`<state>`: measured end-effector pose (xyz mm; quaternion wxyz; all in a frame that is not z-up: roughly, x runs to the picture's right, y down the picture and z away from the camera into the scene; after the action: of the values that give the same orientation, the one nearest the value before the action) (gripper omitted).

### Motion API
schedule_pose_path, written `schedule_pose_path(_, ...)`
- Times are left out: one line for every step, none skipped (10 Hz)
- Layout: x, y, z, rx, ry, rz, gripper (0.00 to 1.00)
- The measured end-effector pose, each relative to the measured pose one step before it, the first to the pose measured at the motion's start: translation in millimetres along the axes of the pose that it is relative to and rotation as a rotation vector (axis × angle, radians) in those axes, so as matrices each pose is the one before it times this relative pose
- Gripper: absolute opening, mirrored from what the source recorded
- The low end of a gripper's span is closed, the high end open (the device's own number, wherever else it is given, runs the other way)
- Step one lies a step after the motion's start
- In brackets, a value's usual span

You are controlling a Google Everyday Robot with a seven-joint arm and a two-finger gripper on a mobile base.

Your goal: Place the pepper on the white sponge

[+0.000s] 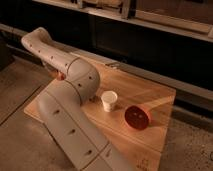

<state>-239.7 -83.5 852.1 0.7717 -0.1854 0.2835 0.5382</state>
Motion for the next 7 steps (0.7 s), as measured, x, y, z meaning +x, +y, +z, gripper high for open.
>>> schedule_pose_path(3.22, -10.27, -6.70, 0.01339, -0.00009, 0.01260, 0.00)
schedule_pose_path(3.55, -11.26, -5.88, 0.01387, 0.00094, 0.01322, 0.00)
schedule_pose_path(2.28, -5.69, -1.31, 0.00579, 0.00332, 0.00379, 0.00)
schedule_pose_path(0.62, 0.19, 1.22, 0.00247, 0.00231, -0.00096, 0.00)
schedule_pose_path(0.53, 1.09, -1.45, 0.00103, -0.00088, -0.00200, 0.00)
schedule_pose_path(1.46, -4.71, 0.04, 0.00658, 0.00153, 0.00256, 0.00)
schedule_pose_path(2.79, -12.07, -2.39, 0.01063, -0.00108, 0.00773, 0.00)
